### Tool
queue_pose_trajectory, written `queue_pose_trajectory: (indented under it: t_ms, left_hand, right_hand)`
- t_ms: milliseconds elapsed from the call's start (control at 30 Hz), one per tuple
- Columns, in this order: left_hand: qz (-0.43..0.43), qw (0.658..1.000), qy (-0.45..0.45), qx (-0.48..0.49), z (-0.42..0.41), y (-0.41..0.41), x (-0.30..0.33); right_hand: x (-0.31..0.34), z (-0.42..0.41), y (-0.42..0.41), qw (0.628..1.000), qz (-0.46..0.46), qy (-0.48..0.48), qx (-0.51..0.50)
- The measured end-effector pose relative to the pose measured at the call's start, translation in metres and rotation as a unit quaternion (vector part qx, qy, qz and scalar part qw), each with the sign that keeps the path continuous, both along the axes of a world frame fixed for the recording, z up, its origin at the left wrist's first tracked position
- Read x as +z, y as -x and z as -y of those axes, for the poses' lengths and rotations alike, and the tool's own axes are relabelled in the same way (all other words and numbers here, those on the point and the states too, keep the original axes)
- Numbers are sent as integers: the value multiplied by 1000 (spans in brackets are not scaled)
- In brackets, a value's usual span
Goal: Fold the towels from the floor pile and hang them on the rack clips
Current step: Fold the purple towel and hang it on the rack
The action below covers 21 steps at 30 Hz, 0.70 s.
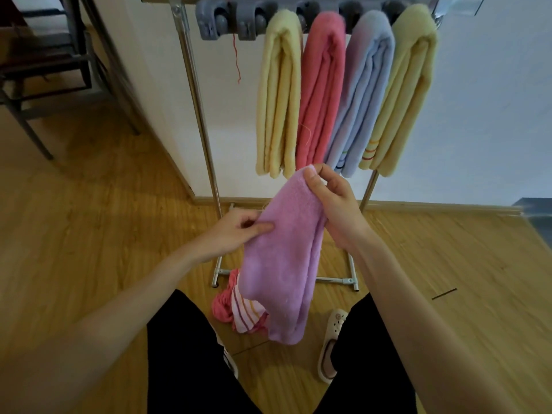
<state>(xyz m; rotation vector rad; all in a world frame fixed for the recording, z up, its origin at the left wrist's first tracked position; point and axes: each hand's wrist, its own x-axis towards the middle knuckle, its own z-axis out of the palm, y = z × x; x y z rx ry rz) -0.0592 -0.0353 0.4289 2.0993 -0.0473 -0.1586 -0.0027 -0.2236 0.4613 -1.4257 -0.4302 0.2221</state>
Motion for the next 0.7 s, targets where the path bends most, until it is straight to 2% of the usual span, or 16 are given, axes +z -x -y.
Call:
queue_pose_trajectory:
  t_ms: [133,267,500,700]
  left_hand:
    - [-19,998,-53,28,-10,-1,-20]
    - [3,992,-41,116,-12,-7,-16]
    - [31,980,32,194,-6,-10,6]
    - [33,964,96,244,1,-4,25]
  right_hand:
    - [-5,12,-5,998,16,17,-50]
    - [-22,28,-8,985,65,72,-143]
    - [-59,46,5,951,145,177,-209]
    - [-85,48,16,898,278,280,-194]
